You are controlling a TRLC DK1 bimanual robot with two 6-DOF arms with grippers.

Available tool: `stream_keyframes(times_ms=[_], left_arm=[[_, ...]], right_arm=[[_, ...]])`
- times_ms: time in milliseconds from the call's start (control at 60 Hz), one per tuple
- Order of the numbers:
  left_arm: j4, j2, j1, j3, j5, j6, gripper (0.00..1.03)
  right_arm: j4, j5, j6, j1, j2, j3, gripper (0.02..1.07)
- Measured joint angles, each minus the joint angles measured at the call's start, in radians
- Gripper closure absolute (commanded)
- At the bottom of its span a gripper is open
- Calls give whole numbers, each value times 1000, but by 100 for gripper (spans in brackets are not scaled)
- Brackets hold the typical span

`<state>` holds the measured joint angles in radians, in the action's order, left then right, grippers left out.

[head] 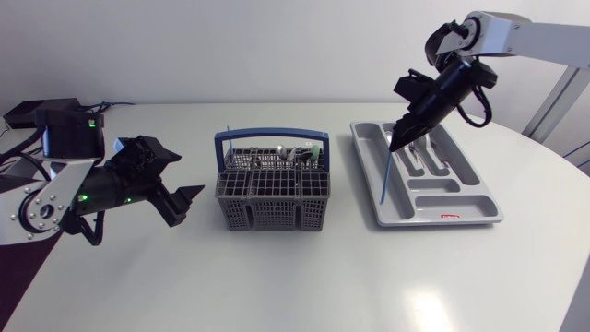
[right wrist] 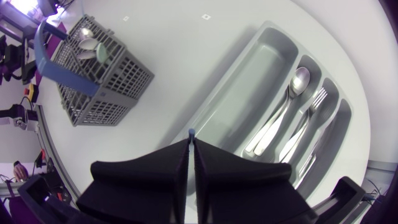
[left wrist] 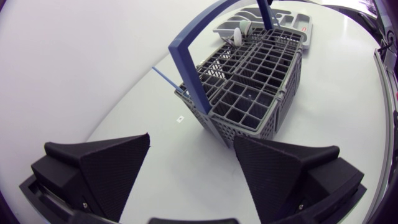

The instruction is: Unload the cutlery basket into the drawer organizer.

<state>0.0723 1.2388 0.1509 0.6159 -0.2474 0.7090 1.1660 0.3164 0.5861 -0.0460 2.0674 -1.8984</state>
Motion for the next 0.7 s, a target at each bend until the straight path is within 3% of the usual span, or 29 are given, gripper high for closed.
stream_keyframes(times_ms=[333,400,483,617,700], left_arm=[[41,50,-52,3,0,10,6],[44,61,-59,8,-1,10,6],[55,78,-69,18,-1,10,6],[40,128,-109,74,-29,-7,6],[-3,185,-158,150,-92,-48,6]], right_arm=[[66,9,-63,29,311,-355,101],[65,11,-73,28,335,-386,95],[58,8,-90,29,351,-407,80],[11,-11,-101,29,351,-402,30],[-51,-11,-109,29,323,-346,13]])
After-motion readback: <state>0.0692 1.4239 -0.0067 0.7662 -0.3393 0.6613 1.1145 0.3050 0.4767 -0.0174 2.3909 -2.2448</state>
